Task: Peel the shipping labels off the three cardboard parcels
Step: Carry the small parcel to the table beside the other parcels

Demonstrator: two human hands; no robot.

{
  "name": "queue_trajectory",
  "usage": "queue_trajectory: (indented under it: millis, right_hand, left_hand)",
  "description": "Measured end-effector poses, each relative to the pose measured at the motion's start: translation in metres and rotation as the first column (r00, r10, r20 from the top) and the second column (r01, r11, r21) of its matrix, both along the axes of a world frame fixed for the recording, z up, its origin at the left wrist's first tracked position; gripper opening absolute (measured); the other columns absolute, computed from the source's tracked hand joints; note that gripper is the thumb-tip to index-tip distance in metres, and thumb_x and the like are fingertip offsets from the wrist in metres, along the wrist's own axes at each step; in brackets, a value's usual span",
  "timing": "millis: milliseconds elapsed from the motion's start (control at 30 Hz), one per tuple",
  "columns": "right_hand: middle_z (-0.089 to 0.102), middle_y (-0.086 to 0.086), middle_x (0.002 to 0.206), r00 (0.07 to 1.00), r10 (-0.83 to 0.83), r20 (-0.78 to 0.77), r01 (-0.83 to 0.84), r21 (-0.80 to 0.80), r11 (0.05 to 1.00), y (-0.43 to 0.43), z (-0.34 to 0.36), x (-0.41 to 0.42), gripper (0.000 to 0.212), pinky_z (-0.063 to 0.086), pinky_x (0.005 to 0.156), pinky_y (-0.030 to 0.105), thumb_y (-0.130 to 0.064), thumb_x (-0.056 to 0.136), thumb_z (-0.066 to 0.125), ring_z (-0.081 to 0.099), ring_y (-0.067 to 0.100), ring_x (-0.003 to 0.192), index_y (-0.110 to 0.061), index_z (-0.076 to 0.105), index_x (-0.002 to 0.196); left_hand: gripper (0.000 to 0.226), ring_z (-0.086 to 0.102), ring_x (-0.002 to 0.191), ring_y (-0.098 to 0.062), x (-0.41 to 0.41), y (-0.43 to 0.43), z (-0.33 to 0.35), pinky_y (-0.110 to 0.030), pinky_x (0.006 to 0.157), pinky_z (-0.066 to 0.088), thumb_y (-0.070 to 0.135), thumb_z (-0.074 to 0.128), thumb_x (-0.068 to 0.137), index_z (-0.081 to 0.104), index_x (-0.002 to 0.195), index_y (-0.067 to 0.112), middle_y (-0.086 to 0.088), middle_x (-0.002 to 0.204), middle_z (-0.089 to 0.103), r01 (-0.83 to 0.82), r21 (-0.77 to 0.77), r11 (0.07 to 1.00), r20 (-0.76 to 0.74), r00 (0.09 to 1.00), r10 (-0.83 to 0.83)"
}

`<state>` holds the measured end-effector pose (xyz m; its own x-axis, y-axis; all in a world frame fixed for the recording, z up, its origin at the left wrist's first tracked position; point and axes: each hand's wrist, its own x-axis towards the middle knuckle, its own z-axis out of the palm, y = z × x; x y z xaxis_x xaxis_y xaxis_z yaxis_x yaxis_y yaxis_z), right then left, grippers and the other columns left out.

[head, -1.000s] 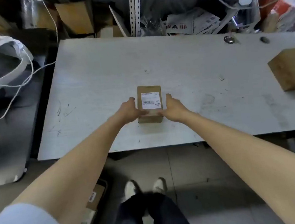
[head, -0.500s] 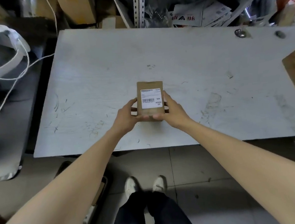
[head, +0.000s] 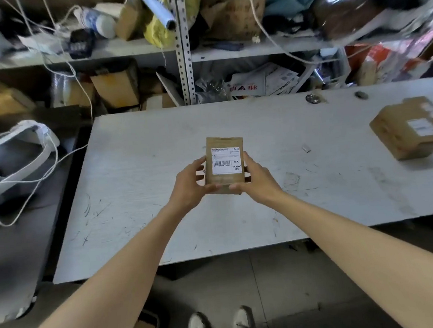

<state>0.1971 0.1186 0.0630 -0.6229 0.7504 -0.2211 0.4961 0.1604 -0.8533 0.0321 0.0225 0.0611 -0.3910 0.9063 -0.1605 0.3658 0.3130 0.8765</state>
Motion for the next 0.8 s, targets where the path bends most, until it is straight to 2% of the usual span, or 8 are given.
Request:
queue_trajectory:
  millis: [100, 167, 267, 400, 533, 667, 733, 800]
  right_hand:
    - [0.061, -0.016, 0.112, 1.000, -0.028, -0.009, 0.028, 0.008, 1.000, 0.006, 0.005, 0.021, 0.083, 0.047, 0.062, 0.006, -0.010, 0.076, 0.078, 0.064, 0.001, 0.091, -0.037, 0.033, 0.140]
    - [0.060, -0.019, 0.109, 0.998, -0.064, -0.007, 0.064, 0.027, 0.998, 0.009, 0.007, 0.036, 0.083, 0.045, 0.063, 0.006, -0.011, 0.076, 0.078, 0.063, 0.001, 0.091, -0.037, 0.033, 0.140]
    - [0.057, -0.021, 0.108, 0.991, -0.131, -0.008, 0.132, 0.056, 0.990, 0.015, 0.009, 0.061, 0.082, 0.042, 0.058, 0.004, -0.011, 0.078, 0.076, 0.061, 0.003, 0.092, -0.038, 0.032, 0.141]
    - [0.062, -0.011, 0.122, 0.971, -0.238, -0.009, 0.238, 0.052, 0.970, 0.021, 0.012, 0.097, 0.083, 0.047, 0.066, 0.010, -0.010, 0.078, 0.076, 0.062, 0.008, 0.098, -0.036, 0.031, 0.143]
    - [0.062, -0.009, 0.126, 0.929, -0.370, -0.012, 0.370, 0.051, 0.928, 0.024, 0.014, 0.133, 0.082, 0.047, 0.068, 0.009, -0.011, 0.079, 0.076, 0.059, 0.008, 0.104, -0.034, 0.032, 0.144]
    - [0.062, -0.017, 0.117, 0.836, -0.546, -0.052, 0.548, 0.027, 0.836, 0.016, 0.016, 0.173, 0.083, 0.050, 0.072, 0.011, -0.009, 0.073, 0.080, 0.057, 0.007, 0.113, -0.038, 0.039, 0.140]
    - [0.059, -0.026, 0.110, 0.749, -0.658, -0.076, 0.660, 0.003, 0.751, 0.004, 0.015, 0.196, 0.091, 0.051, 0.071, 0.008, -0.009, 0.069, 0.083, 0.054, 0.001, 0.111, -0.041, 0.039, 0.142]
    - [0.059, -0.024, 0.114, 0.653, -0.753, -0.077, 0.756, 0.009, 0.655, -0.012, 0.015, 0.217, 0.096, 0.046, 0.076, 0.003, -0.012, 0.065, 0.085, 0.051, 0.001, 0.113, -0.042, 0.037, 0.143]
  left_hand:
    - [0.083, 0.063, 0.094, -0.002, 0.016, 0.012, 0.007, -0.003, 0.065, 0.048, 0.014, 0.084, 0.070, 0.043, 0.142, 0.023, 0.005, 0.119, 0.060, 0.048, 0.030, 0.998, 0.006, 0.999, -0.048]
    - [0.083, 0.063, 0.091, -0.001, 0.028, 0.022, 0.010, -0.003, 0.063, 0.049, 0.014, 0.083, 0.070, 0.042, 0.142, 0.022, 0.005, 0.119, 0.061, 0.085, 0.034, 0.996, 0.002, 0.996, -0.085]
    - [0.084, 0.062, 0.098, -0.010, 0.048, 0.040, 0.013, -0.008, 0.065, 0.051, 0.016, 0.083, 0.070, 0.042, 0.143, 0.020, 0.002, 0.124, 0.061, 0.154, 0.038, 0.987, -0.023, 0.988, -0.153]
    - [0.083, 0.060, 0.096, -0.007, 0.077, 0.068, 0.015, -0.003, 0.058, 0.047, 0.017, 0.083, 0.071, 0.041, 0.143, 0.021, 0.003, 0.124, 0.061, 0.270, 0.036, 0.962, -0.049, 0.962, -0.268]
    - [0.085, 0.059, 0.096, -0.006, 0.108, 0.097, 0.015, -0.001, 0.058, 0.047, 0.018, 0.083, 0.070, 0.041, 0.143, 0.020, 0.003, 0.124, 0.061, 0.410, 0.037, 0.911, -0.053, 0.912, -0.408]
    - [0.090, 0.061, 0.100, -0.010, 0.145, 0.120, 0.012, -0.008, 0.068, 0.049, 0.020, 0.086, 0.065, 0.041, 0.142, 0.022, 0.007, 0.121, 0.060, 0.579, 0.053, 0.814, -0.063, 0.815, -0.576]
    - [0.088, 0.062, 0.099, -0.012, 0.168, 0.130, 0.010, -0.013, 0.071, 0.053, 0.018, 0.086, 0.066, 0.041, 0.142, 0.020, 0.005, 0.121, 0.059, 0.647, 0.065, 0.760, -0.070, 0.763, -0.643]
    - [0.088, 0.061, 0.097, -0.010, 0.195, 0.136, 0.009, -0.014, 0.072, 0.052, 0.019, 0.086, 0.066, 0.041, 0.142, 0.019, 0.004, 0.122, 0.059, 0.722, 0.069, 0.688, -0.079, 0.691, -0.718]
